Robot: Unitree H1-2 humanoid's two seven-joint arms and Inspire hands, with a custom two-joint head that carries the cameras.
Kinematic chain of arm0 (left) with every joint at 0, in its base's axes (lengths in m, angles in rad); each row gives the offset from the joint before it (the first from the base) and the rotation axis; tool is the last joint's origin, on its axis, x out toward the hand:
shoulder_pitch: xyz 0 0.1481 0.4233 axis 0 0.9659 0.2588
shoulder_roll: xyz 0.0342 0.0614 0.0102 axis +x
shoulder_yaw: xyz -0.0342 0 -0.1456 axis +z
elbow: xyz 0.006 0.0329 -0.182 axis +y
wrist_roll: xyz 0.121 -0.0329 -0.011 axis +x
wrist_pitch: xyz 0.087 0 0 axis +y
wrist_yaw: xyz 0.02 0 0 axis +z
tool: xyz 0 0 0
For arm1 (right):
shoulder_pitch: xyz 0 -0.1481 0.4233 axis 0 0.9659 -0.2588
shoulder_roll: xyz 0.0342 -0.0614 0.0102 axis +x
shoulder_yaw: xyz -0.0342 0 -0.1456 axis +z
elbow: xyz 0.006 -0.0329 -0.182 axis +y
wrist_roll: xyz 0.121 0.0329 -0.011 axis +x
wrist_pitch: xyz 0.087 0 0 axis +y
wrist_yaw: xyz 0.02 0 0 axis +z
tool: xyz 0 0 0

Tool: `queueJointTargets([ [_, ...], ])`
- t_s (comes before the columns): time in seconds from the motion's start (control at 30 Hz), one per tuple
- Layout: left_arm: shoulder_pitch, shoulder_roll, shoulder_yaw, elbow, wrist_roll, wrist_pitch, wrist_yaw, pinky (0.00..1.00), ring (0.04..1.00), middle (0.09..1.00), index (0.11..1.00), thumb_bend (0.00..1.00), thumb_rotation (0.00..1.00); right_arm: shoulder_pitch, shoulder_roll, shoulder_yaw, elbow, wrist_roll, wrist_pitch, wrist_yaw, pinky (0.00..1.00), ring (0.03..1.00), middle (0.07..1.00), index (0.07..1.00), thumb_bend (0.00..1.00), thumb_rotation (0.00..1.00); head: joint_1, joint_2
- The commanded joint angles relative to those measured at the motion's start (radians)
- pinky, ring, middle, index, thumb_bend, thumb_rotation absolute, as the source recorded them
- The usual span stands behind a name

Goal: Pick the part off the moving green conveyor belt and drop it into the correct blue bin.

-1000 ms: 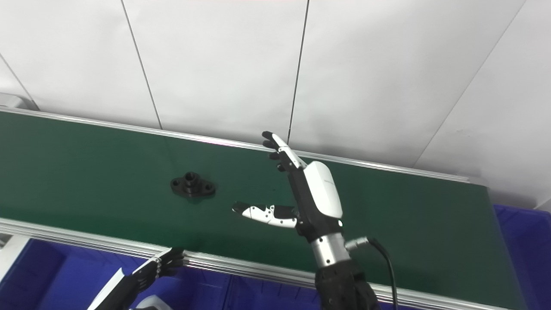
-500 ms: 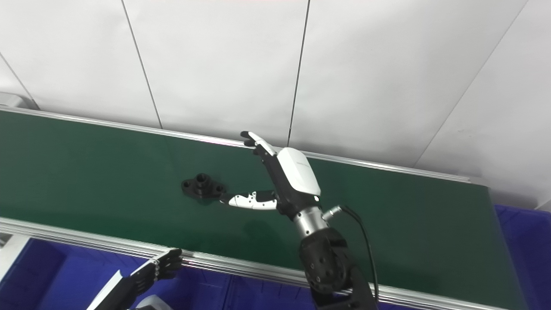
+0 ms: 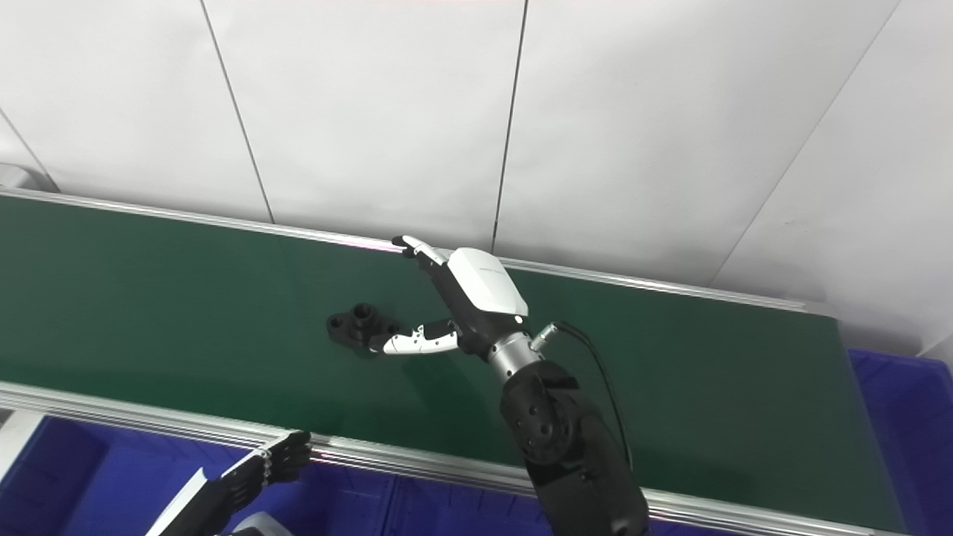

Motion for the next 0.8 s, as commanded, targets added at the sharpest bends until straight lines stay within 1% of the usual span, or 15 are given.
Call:
queueJointTargets([
  [0.0, 0.008, 0.004, 0.015, -0.013, -0.006, -0.035, -0.012, 0.81, 0.853, 0.885, 0.883, 0.80, 0.84, -0.055, 0.001, 0.003, -0.004, -0.008, 0.020, 0.001, 0.73, 0.811, 0.861, 0.902, 0.80, 0.41, 0.001, 0.001],
  [0.3, 0.015, -0.010, 0.030, -0.022, -0.008, -0.035, -0.033, 0.81, 0.846, 0.879, 0.878, 0.80, 0.84, -0.135, -0.023, 0.045, 0.110, -0.034, 0.037, 0.052, 0.76, 0.841, 0.876, 0.891, 0.80, 0.37, 0.013, 0.006],
  [0.4, 0.017, -0.014, 0.037, -0.021, -0.015, -0.035, -0.047, 0.81, 0.849, 0.877, 0.875, 0.79, 0.82, -0.149, -0.026, 0.055, 0.147, -0.031, 0.040, 0.055, 0.80, 0.864, 0.884, 0.894, 0.81, 0.34, 0.015, 0.008],
  [0.57, 0.018, -0.022, 0.051, -0.020, -0.022, -0.035, -0.072, 0.82, 0.852, 0.876, 0.876, 0.79, 0.82, -0.164, -0.035, 0.090, 0.201, -0.036, 0.012, 0.051, 0.80, 0.858, 0.882, 0.893, 0.81, 0.32, 0.019, 0.012],
  [0.67, 0.019, -0.028, 0.065, -0.022, -0.027, -0.035, -0.095, 0.82, 0.847, 0.869, 0.873, 0.78, 0.81, -0.168, -0.034, 0.111, 0.227, -0.046, 0.011, 0.038, 0.78, 0.835, 0.865, 0.878, 0.82, 0.30, 0.019, 0.012],
  [0.77, 0.021, -0.030, 0.073, -0.023, -0.022, -0.035, -0.105, 0.81, 0.841, 0.864, 0.867, 0.78, 0.81, -0.168, -0.030, 0.129, 0.260, -0.056, 0.002, 0.021, 0.77, 0.831, 0.862, 0.872, 0.82, 0.29, 0.019, 0.011],
])
